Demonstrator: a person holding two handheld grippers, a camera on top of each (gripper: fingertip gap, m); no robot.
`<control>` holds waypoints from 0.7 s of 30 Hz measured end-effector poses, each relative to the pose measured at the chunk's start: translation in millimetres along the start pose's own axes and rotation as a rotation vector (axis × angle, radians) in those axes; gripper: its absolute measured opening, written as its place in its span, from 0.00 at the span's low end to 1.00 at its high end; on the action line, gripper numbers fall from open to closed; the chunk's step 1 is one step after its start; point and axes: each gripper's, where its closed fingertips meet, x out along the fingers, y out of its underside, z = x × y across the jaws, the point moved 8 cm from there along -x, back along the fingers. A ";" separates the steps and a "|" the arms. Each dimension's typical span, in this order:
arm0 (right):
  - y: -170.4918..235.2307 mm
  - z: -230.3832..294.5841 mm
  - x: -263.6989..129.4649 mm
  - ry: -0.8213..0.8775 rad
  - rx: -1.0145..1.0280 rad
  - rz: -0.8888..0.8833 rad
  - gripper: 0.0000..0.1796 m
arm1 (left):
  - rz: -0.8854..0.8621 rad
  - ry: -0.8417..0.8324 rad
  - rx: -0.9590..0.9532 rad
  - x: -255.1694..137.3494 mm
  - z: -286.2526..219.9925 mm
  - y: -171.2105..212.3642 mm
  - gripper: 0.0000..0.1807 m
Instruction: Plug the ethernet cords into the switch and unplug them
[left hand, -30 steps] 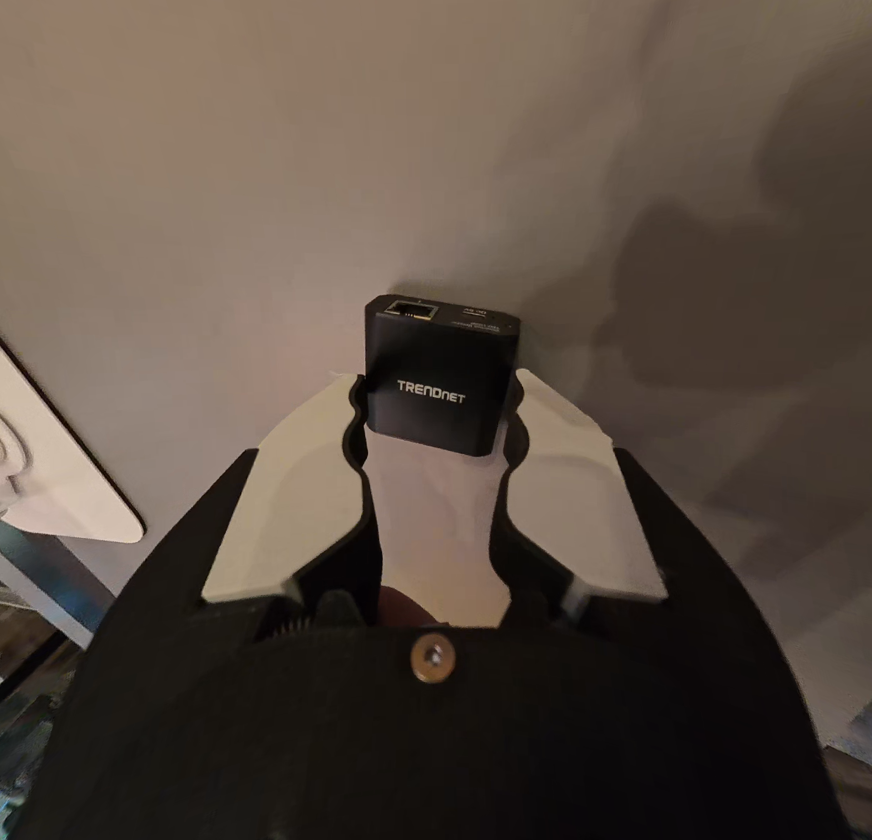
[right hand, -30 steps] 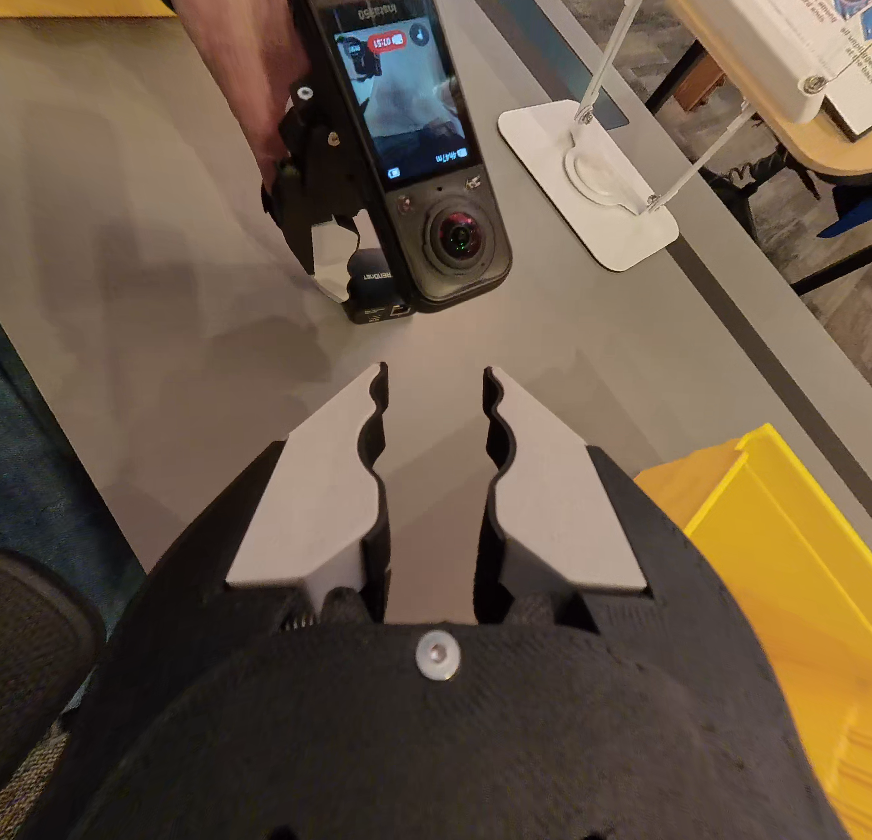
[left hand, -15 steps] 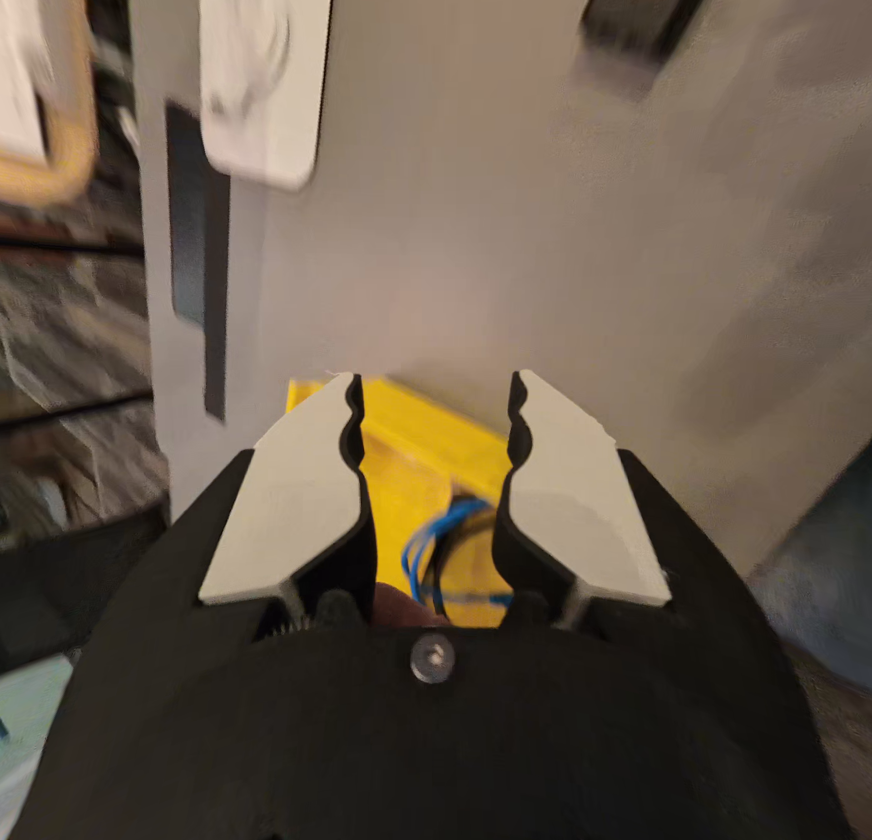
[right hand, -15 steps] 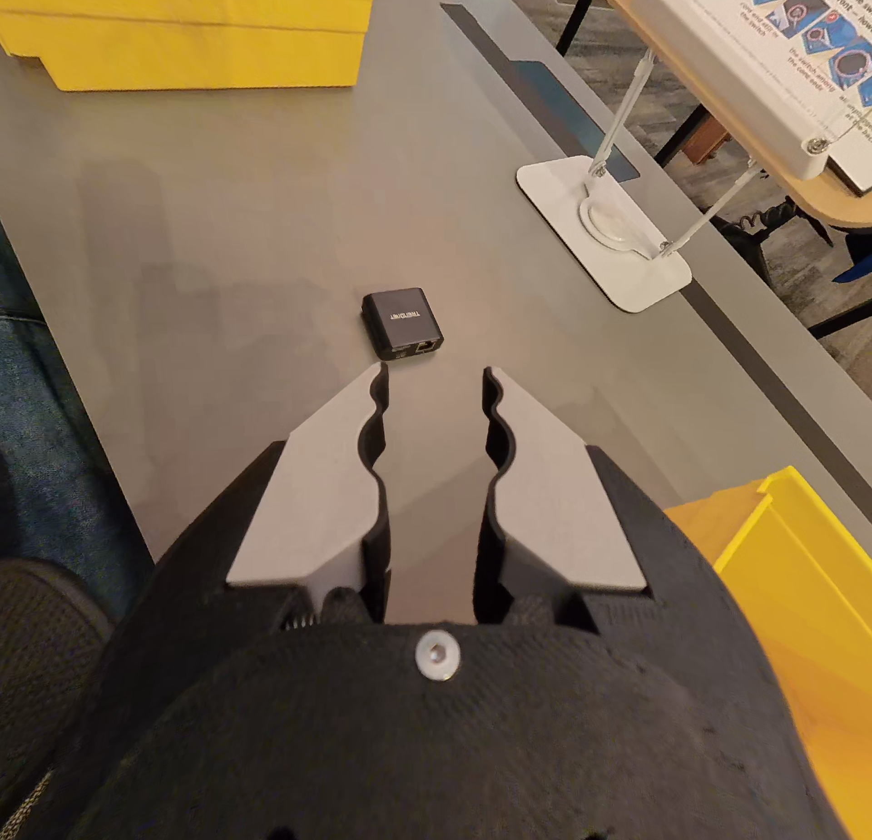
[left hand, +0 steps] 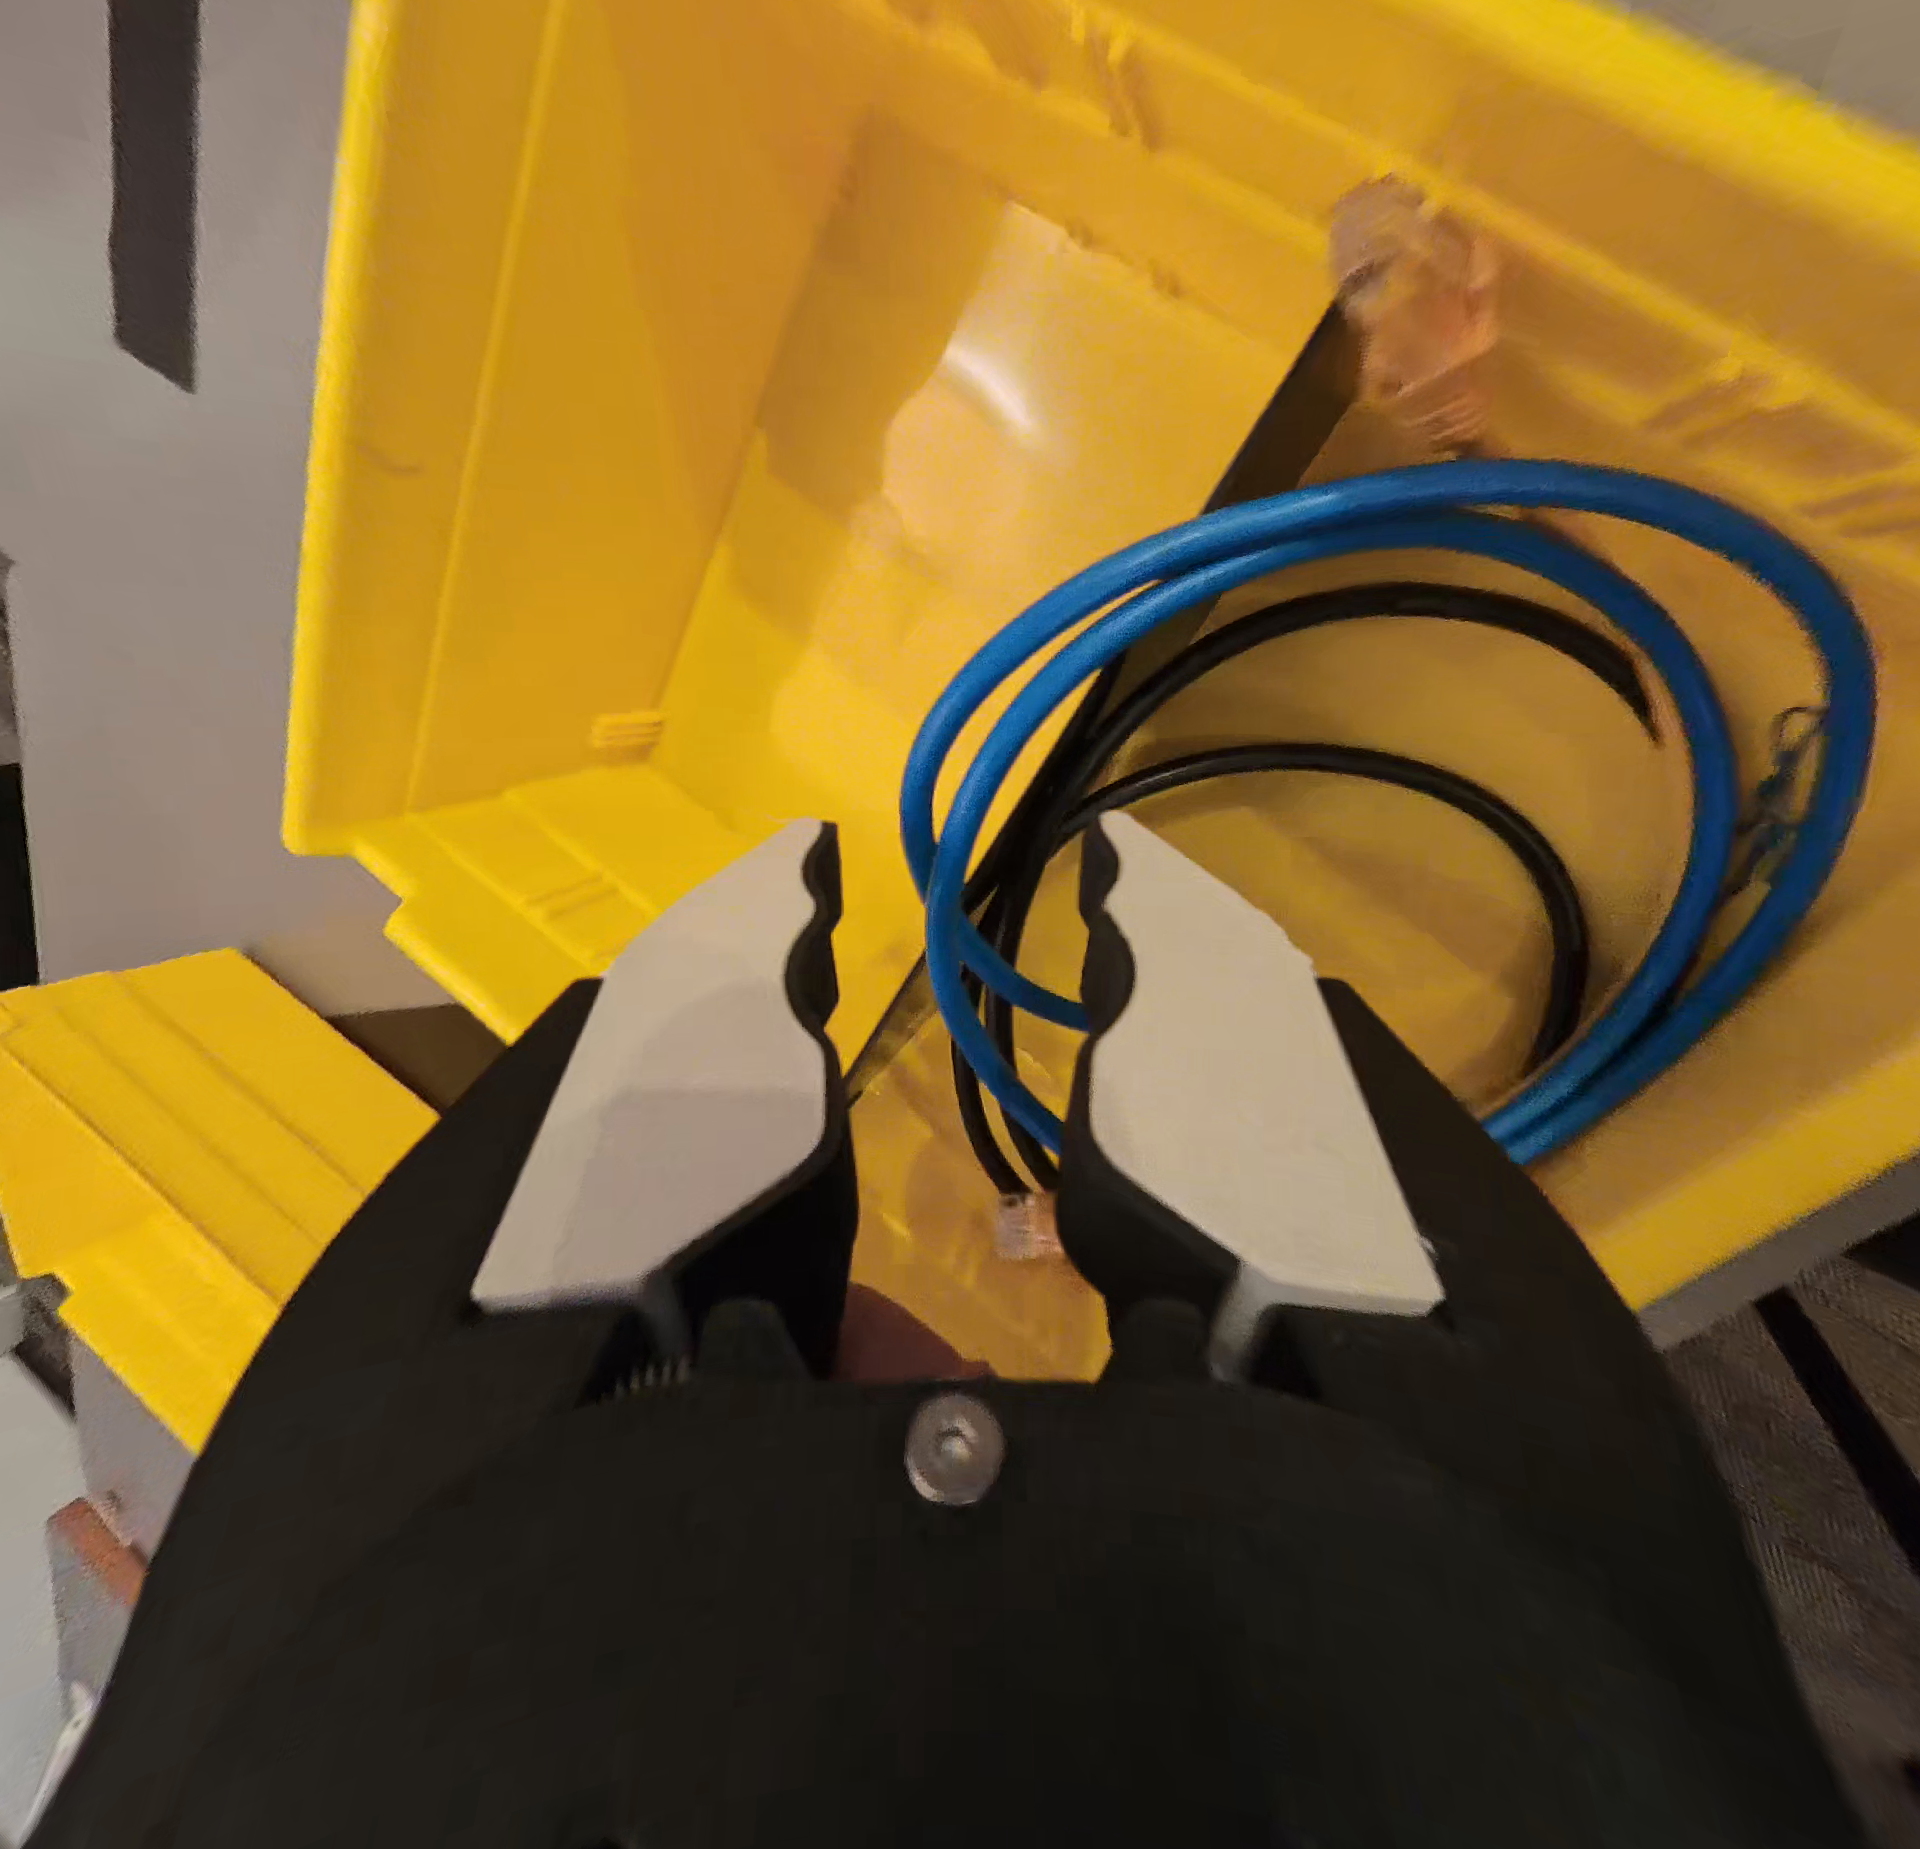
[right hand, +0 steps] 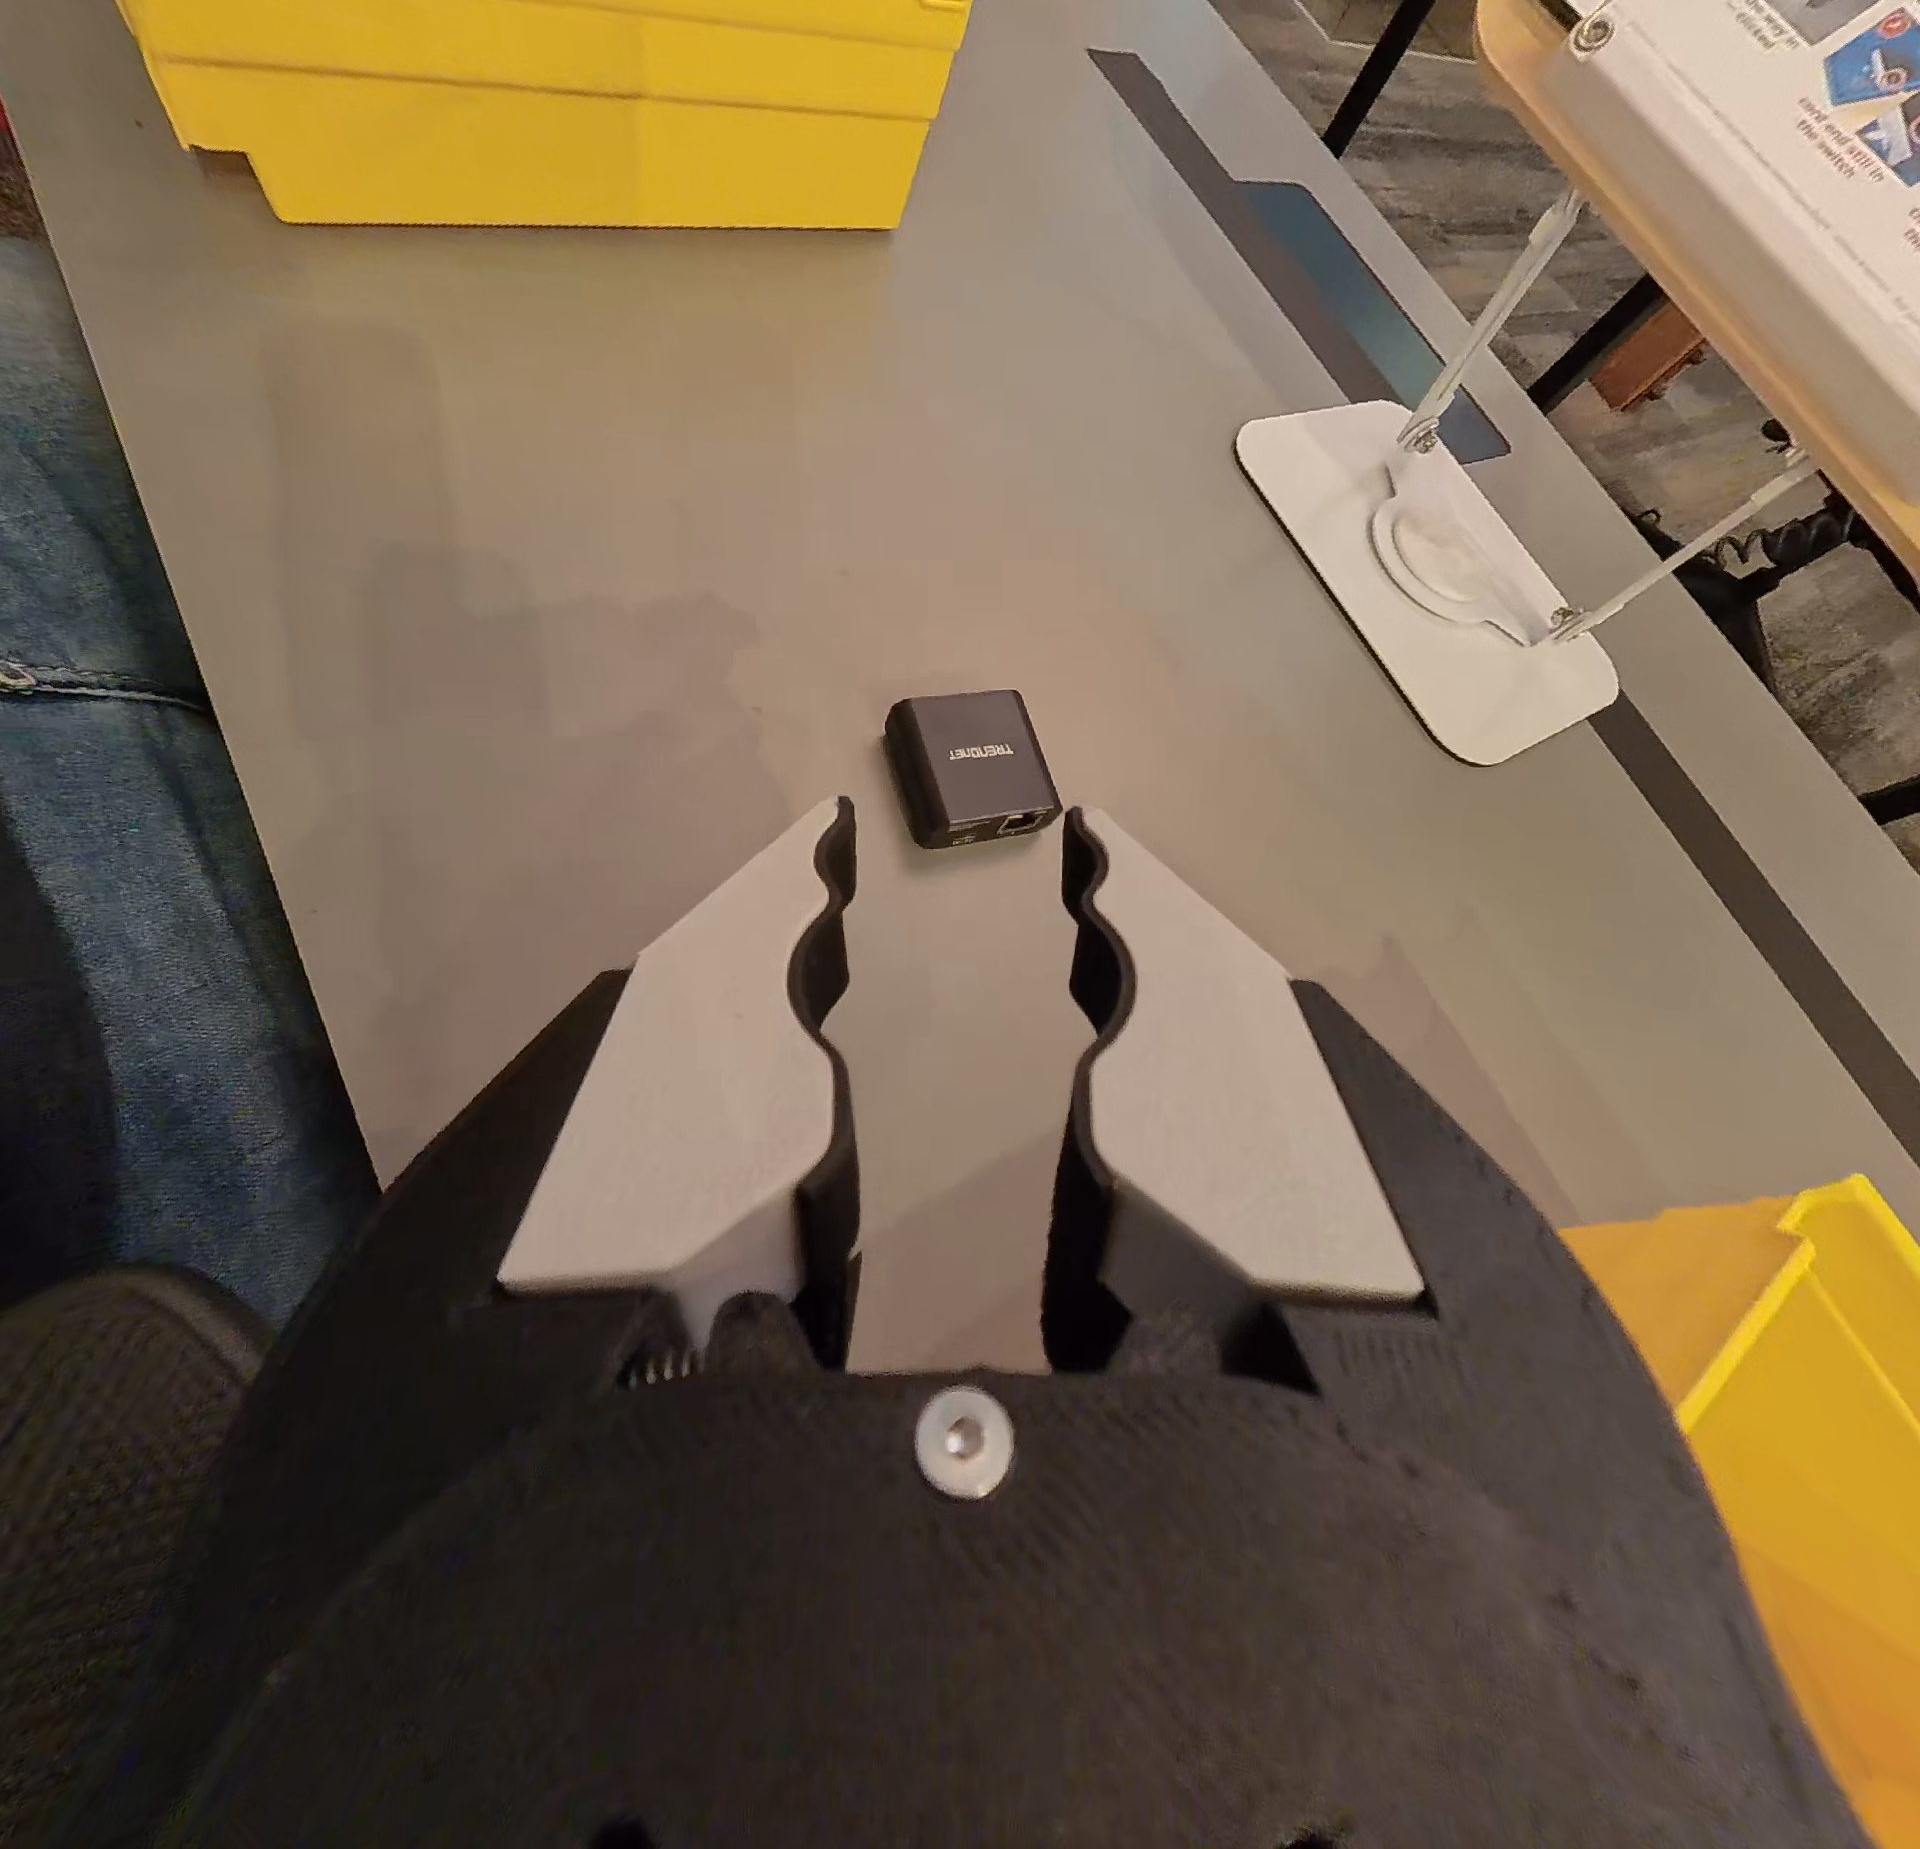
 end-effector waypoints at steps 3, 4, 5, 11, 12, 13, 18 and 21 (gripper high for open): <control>2.0 -1.7 -1.8 0.007 0.007 0.001 0.22 | 0.007 0.041 0.004 10.3 0.7 1.5 0.12; 2.9 -2.4 -2.3 0.008 0.010 0.000 0.22 | 0.001 0.044 -0.002 9.0 0.8 2.1 0.10; 3.8 -3.2 -2.6 0.009 0.013 0.001 0.22 | 0.002 0.038 -0.001 5.5 0.8 3.2 0.07; 5.5 -6.6 -0.1 0.002 0.022 -0.011 0.21 | -0.078 -0.016 -0.035 -44.7 6.6 2.6 0.04; 5.1 -6.5 0.6 0.000 0.020 -0.012 0.21 | -0.084 -0.021 -0.037 -54.0 7.4 1.5 0.04; 4.5 -6.2 0.8 -0.001 0.019 -0.014 0.21 | -0.082 -0.024 -0.032 -62.7 7.7 0.7 0.04; 2.6 -5.3 -2.0 0.000 0.016 -0.027 0.21 | -0.134 -0.144 -0.041 -108.3 17.5 -4.8 0.03; -0.2 -5.4 -4.6 -0.004 0.016 -0.041 0.21 | -0.193 -0.217 -0.082 -140.6 21.5 -9.3 0.03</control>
